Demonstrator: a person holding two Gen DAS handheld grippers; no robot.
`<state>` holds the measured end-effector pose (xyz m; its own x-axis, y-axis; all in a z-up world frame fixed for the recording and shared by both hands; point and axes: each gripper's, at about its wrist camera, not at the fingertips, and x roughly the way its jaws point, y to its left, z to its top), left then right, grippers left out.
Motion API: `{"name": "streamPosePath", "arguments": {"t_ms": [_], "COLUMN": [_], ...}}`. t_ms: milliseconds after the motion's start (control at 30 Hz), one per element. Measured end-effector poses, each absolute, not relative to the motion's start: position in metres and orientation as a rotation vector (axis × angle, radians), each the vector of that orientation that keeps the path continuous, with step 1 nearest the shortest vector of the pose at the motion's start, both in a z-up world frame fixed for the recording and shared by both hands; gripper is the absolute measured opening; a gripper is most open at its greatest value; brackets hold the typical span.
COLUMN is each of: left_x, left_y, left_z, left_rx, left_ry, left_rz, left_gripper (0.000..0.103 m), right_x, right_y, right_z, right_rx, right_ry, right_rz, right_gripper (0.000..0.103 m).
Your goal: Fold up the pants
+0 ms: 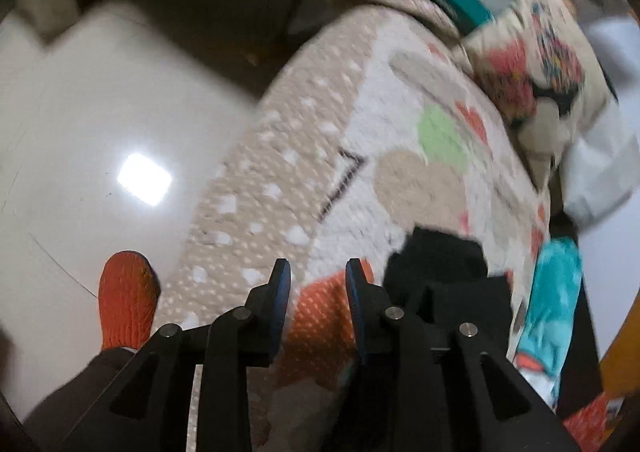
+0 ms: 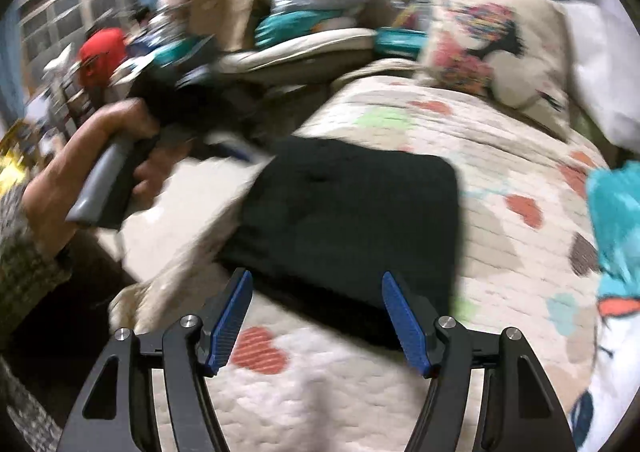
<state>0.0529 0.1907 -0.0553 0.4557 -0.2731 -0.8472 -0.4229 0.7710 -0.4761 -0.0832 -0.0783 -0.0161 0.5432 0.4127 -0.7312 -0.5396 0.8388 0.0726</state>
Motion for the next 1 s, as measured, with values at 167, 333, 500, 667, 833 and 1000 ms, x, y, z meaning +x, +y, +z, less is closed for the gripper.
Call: {"name": "streamPosePath", "arguments": {"t_ms": [167, 333, 500, 667, 833, 1000], "left_x": [0.041, 0.050, 0.065, 0.054, 0.030, 0.010], "left_y": [0.164, 0.108, 0.120, 0.148, 0.145, 0.135], "left_z": [-0.014, -0.026, -0.062, -0.058, -0.031, -0.029], "left_rx": [-0.564, -0.409, -0.539, -0.686, -0.556, -0.483], "left_ry": [0.928, 1.003, 1.150, 1.108, 0.998, 0.957], "left_rz": [0.045, -0.074, -0.042, -0.029, 0.091, 0.129], "left_gripper": [0.028, 0.036, 0.051, 0.051, 0.052, 0.052], "right_x": [-0.055, -0.046, -0.043, -0.042, -0.038, -0.029], "right_y": [-0.103, -0.096, -0.085, -0.092, -0.118, -0.142], "right_z": [-0.010, -0.020, -0.045, -0.044, -0.038, -0.039], "right_rx": [-0.074, -0.079, -0.120, -0.101, 0.010, 0.076], "right_ry": [0.819, 0.842, 0.893, 0.887, 0.868, 0.874], "right_rz": [0.456, 0.448, 0.468, 0.476, 0.416, 0.353], "right_gripper": [0.072, 0.072, 0.076, 0.077, 0.077, 0.077]}}
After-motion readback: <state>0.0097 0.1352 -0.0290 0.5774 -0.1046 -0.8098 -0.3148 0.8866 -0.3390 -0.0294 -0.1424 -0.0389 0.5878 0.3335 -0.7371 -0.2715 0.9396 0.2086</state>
